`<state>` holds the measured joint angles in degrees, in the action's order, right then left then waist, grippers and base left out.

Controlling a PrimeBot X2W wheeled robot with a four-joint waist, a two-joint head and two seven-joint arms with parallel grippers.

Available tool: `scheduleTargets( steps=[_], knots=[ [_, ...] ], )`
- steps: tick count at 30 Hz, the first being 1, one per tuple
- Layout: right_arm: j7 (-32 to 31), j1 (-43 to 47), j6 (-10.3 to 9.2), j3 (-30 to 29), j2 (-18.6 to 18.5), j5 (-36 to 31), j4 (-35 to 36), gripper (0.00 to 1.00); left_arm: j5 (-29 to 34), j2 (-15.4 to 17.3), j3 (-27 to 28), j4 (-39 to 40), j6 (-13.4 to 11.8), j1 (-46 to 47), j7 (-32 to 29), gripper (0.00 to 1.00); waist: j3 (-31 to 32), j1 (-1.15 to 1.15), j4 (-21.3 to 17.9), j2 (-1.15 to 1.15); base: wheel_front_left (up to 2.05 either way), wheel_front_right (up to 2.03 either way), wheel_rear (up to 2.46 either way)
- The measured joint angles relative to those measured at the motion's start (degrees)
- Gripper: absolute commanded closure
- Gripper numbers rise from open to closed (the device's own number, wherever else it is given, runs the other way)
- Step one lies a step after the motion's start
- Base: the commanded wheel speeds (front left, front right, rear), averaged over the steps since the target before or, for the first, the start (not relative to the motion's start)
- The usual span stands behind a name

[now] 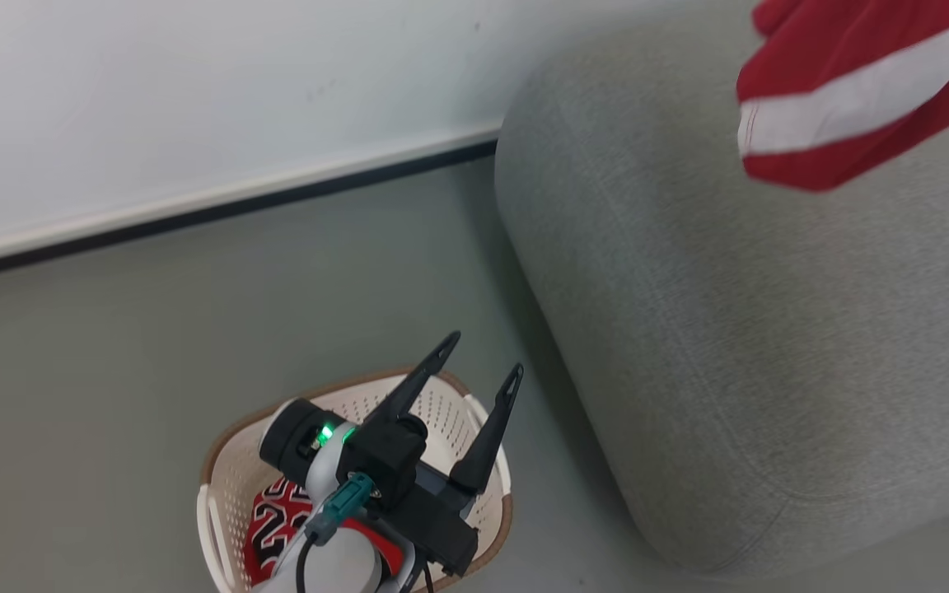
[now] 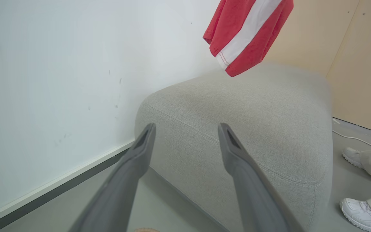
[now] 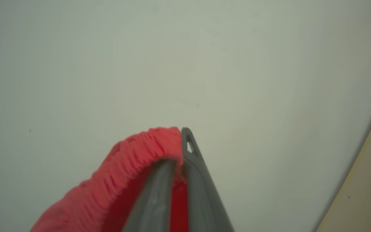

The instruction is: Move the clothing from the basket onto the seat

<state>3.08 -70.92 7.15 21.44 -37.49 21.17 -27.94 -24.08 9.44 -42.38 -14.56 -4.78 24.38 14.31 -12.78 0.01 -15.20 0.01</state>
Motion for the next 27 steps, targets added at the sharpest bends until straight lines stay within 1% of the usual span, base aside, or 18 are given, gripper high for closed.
scheduleTargets(
  steps=[4,6,11,13,14,16,17,18,21,27],
  knots=[
    [-0.63,-4.21,0.0,-1.45,-2.34,0.01,-2.98,1.0,0.91,0.92,0.05,2.32,-0.11,1.23,0.01,0.0,-3.31,0.0,1.49,0.0,0.0,0.0,0.0],
    [-1.08,-5.59,0.0,-1.78,-2.9,-0.01,-4.24,1.0,1.45,1.36,0.05,3.49,-0.26,1.74,0.01,0.0,-4.99,0.0,2.15,0.0,0.0,0.0,0.0],
    [-1.07,-6.07,-0.16,-2.93,-2.98,0.04,-6.41,1.0,3.35,2.98,0.64,6.2,-0.37,3.67,-0.02,0.0,-9.36,0.0,3.44,0.0,0.0,0.0,0.0],
    [-0.99,-6.2,-0.62,-3.66,-3.02,0.13,-7.79,1.0,3.85,3.56,0.94,7.24,-0.73,4.21,-0.09,0.0,-11.14,0.0,3.76,0.01,0.0,0.0,0.0],
    [-0.99,-6.2,-0.62,-3.66,-3.02,0.13,-7.79,1.0,3.85,3.56,0.94,7.24,-0.73,4.21,-0.09,0.0,-11.14,0.0,3.76,0.01,0.0,0.0,0.0],
    [-0.4,-6.26,-0.82,-4.05,-2.98,0.56,-9.42,1.0,4.54,4.38,1.3,8.7,-0.76,4.98,-0.63,0.0,-13.81,0.0,4.01,0.01,0.0,0.0,0.0],
    [-0.18,-6.24,-1.13,-4.05,-2.85,0.59,-9.81,1.0,4.64,4.67,1.31,9.11,-0.76,5.16,-0.7,0.0,-14.69,0.0,4.04,0.01,0.0,0.0,0.0],
    [-0.18,-6.24,-1.13,-4.05,-2.85,0.59,-9.81,1.0,4.64,4.67,1.31,9.11,-0.76,5.16,-0.7,0.0,-14.69,0.0,4.04,0.01,0.0,0.0,0.0],
    [0.64,-5.97,-1.2,-4.02,-2.02,0.83,-11.26,1.0,6.16,5.33,1.44,10.26,-0.82,6.17,-1.64,0.0,-17.33,0.0,3.99,0.01,0.0,0.0,0.0],
    [2.56,-1.76,-2.53,-3.85,1.78,2.07,-15.33,1.0,7.49,6.11,1.79,12.17,-1.24,8.59,-2.88,0.0,-22.55,0.0,3.68,0.01,0.0,0.0,0.0]
  ],
)
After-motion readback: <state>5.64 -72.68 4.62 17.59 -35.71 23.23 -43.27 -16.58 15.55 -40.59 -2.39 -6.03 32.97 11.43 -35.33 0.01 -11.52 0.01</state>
